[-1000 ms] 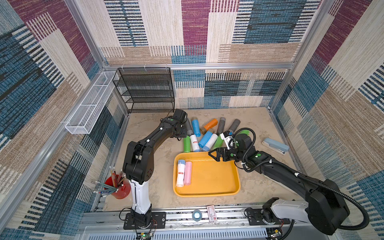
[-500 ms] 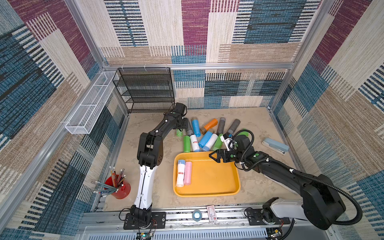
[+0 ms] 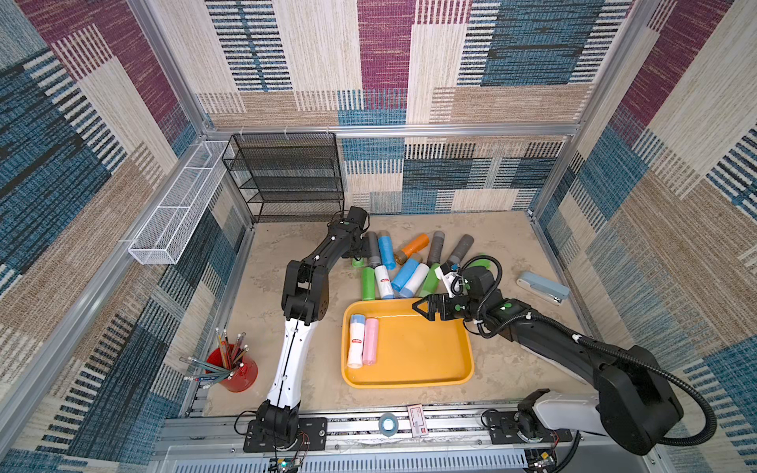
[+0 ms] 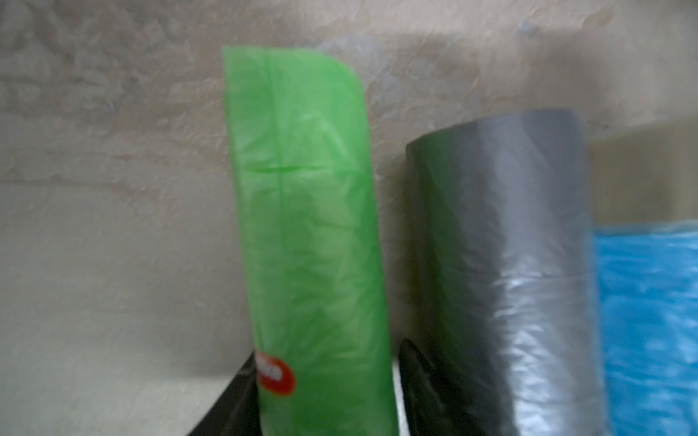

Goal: Put the roll of trash bags into the storage box
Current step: Pick up the roll of trash bags from the center of the board, then place the roll of trash bags in the storage box.

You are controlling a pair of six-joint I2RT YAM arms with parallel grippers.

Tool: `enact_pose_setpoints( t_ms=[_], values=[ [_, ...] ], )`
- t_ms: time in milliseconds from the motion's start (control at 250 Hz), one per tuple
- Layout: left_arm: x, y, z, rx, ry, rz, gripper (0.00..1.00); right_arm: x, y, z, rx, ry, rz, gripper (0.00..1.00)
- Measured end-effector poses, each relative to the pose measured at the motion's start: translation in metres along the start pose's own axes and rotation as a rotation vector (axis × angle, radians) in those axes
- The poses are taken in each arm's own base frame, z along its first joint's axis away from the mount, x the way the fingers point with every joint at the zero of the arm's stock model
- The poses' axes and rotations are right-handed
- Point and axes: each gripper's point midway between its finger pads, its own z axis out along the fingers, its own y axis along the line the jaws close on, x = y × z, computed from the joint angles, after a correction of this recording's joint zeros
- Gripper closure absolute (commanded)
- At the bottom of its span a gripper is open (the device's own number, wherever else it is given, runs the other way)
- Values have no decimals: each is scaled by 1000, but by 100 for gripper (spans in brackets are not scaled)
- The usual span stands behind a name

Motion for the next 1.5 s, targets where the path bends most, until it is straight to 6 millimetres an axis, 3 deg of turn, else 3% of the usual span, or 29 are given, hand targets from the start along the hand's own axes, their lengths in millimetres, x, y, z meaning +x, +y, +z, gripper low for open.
enact_pose_setpoints(
  t_ms=[176,292,420,592,748,1052,1212,1324,1500],
  values=[
    [3,6,-5,-19,9,-1,65,-1,0,1,0,0,1,1],
    [11,12,-21,-42,24,1,67,-1,1,0,-4,1,2,1],
    [14,22,-50,-73,-3,0,67,-2,5,-4,-13,-8,2,1],
    [16,32,-104,-73,-80,-30,67,-2,13,-19,-31,-43,-14,1],
    [36,32,-144,-2,-111,-103,67,9,15,-32,-37,-53,-10,1],
    [110,16,-191,161,-61,-176,67,27,17,-47,-47,-53,-9,1],
    [138,7,-208,218,-42,-205,67,38,9,-40,-41,-14,19,1],
    [150,-13,-226,274,-47,-176,67,33,14,-35,-67,5,32,1],
    [173,-53,-245,329,-34,-105,66,12,33,-45,-112,-56,-7,1]
  ],
)
